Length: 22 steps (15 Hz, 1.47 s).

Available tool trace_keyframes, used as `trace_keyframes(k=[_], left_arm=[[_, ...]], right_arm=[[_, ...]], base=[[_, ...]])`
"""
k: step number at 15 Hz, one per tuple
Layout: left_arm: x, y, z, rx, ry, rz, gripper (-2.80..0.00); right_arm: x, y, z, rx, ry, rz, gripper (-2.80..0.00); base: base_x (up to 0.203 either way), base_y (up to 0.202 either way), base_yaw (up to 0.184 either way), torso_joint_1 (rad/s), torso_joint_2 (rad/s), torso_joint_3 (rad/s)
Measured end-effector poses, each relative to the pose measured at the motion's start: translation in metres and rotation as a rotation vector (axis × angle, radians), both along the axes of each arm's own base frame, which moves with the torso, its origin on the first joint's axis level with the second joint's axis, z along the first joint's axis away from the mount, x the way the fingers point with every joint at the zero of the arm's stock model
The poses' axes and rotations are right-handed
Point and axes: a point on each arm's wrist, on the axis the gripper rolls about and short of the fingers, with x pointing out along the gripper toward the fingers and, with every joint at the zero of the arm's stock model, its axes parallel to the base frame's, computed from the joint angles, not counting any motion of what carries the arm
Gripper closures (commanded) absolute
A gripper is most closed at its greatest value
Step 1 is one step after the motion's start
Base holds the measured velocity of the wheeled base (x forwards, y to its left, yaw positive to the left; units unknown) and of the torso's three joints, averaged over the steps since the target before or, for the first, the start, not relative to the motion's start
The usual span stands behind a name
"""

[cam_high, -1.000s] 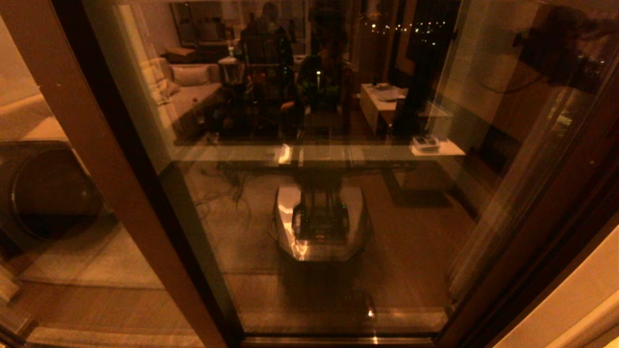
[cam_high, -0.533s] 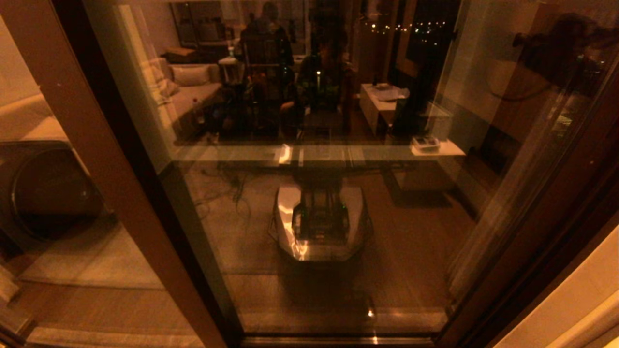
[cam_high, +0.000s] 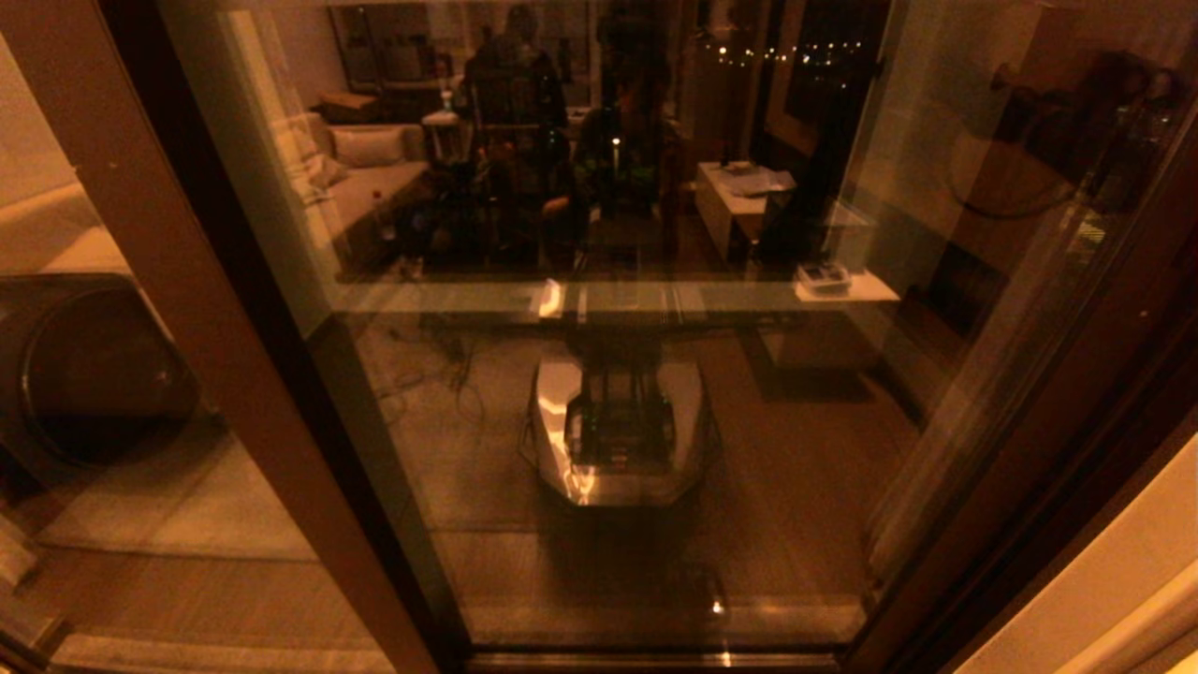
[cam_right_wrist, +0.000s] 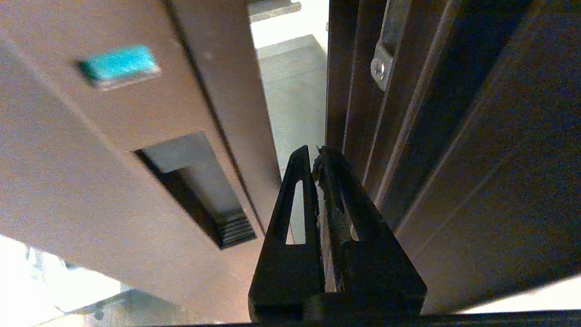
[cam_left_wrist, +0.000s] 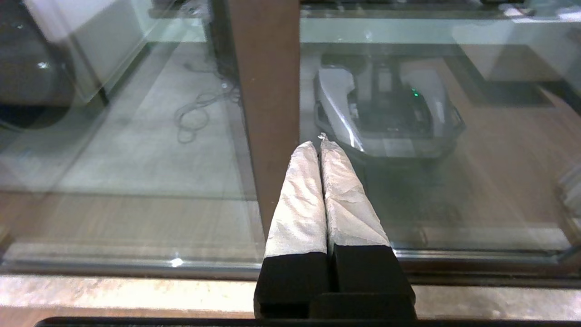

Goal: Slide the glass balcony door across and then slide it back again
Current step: Open the slid door

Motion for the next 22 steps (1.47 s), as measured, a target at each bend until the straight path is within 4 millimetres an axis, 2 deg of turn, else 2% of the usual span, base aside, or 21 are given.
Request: trace_keyframes(k=[6,14,22], left_arm=[[0.000,0.000,0.000,0.000,0.000,0.000,0.00],[0.000,0.000,0.000,0.000,0.000,0.000,0.00],[0.000,0.000,0.000,0.000,0.000,0.000,0.00]], right_arm=[[0.011,0.013,-0.011,0.025,-0.002,0.037,0.00],[0.012,0.031,-0.015,0.035,0.015,0.083,0.00],[0.014,0.039,-0.016,0.036,0.011,0.121,0.00]], base=[[0.000,0.000,0.000,0.000,0.00,0.000],[0.000,0.000,0.000,0.000,0.00,0.000],[0.000,0.000,0.000,0.000,0.00,0.000]])
